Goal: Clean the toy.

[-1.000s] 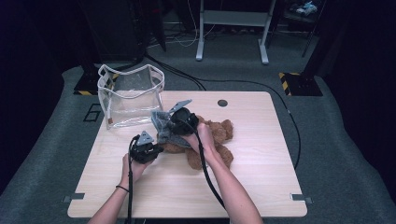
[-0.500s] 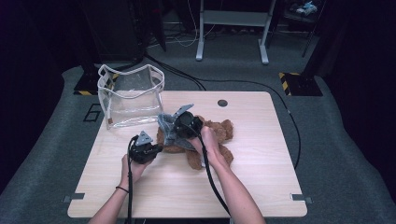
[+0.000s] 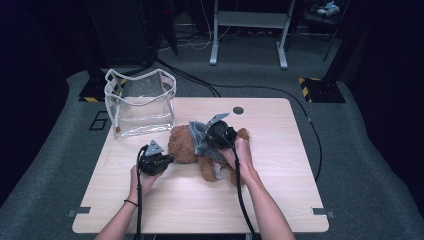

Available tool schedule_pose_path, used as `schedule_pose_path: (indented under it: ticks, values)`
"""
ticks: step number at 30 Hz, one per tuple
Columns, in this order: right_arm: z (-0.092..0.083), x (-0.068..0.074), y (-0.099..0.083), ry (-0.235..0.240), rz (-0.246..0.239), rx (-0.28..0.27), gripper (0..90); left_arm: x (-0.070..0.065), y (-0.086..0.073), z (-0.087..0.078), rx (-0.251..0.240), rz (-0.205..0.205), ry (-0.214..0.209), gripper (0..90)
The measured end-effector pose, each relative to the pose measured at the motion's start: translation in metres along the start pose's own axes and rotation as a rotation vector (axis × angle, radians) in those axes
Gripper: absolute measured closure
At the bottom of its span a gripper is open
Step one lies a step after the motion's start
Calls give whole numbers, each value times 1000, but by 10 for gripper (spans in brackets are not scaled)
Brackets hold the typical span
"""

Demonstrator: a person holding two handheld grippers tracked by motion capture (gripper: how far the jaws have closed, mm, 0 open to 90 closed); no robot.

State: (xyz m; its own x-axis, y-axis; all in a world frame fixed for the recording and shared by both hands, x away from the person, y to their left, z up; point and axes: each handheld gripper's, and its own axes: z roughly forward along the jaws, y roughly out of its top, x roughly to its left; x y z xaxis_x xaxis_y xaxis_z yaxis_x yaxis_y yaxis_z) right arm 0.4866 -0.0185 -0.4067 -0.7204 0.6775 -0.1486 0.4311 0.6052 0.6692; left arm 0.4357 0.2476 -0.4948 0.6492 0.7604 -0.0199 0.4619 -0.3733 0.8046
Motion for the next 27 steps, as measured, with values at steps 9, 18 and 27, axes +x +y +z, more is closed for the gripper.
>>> schedule_pose_path:
  ticks: [9,18,27]
  values:
    - [-8,-12,-12,-16,59,2,731,0,0,0,4,1,-2,826]
    - [-18,-29,-27,-25,97,9,731,0,0,0,3,3,1,826]
    - [-25,-42,-40,-39,143,12,730,0,0,0,4,5,1,826]
